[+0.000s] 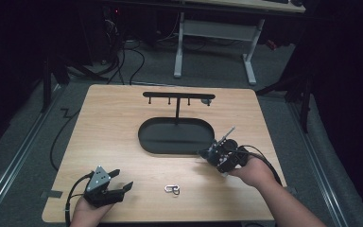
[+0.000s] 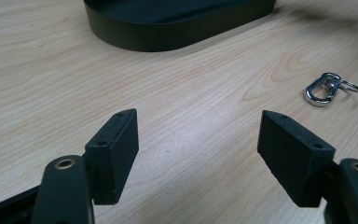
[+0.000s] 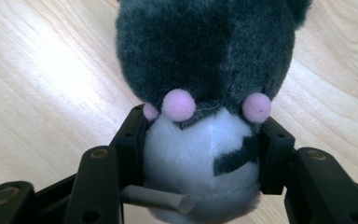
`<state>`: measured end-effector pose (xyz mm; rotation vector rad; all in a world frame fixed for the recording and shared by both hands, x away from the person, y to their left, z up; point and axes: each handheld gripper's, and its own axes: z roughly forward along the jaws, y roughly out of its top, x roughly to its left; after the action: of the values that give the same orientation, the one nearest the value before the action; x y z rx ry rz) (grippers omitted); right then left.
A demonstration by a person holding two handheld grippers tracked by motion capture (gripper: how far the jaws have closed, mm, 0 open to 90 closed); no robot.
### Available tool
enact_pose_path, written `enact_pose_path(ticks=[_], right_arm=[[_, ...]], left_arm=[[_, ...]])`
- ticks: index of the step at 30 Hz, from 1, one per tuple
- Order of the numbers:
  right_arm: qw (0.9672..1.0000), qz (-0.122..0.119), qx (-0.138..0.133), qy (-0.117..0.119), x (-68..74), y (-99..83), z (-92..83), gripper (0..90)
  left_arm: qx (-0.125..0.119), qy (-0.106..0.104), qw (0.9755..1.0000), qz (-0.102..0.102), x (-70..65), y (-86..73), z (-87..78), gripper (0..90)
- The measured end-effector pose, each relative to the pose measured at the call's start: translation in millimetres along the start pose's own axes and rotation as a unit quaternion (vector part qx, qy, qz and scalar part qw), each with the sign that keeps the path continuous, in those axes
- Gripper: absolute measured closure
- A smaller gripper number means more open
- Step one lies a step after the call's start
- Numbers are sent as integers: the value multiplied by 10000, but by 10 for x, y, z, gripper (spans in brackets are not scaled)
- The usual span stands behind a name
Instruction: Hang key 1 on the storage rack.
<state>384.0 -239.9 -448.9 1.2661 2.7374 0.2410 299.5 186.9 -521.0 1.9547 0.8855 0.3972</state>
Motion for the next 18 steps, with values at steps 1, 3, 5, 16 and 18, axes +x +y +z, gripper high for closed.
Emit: enact_pose_path(ticks=[1, 3, 5, 16, 18], right_arm=[[10000, 48, 11, 14, 7, 8, -75, 480], [10000, 31, -38, 2, 5, 8, -121, 480], [10000, 62, -52, 24, 4, 7, -173, 480], [9997, 203, -85, 45, -41, -31, -407, 479], [9998, 164, -101, 60, -58, -35, -422, 479]], left_arm=[[-2, -1, 10000, 3, -1, 0, -1, 298], [0, -13, 10000, -3, 2, -1, 0, 298], [10, -20, 10000, -13, 7, -2, -2, 298], [2, -15, 10000, -11, 7, -4, 1, 298], [11, -16, 10000, -5, 7, -5, 3, 298]])
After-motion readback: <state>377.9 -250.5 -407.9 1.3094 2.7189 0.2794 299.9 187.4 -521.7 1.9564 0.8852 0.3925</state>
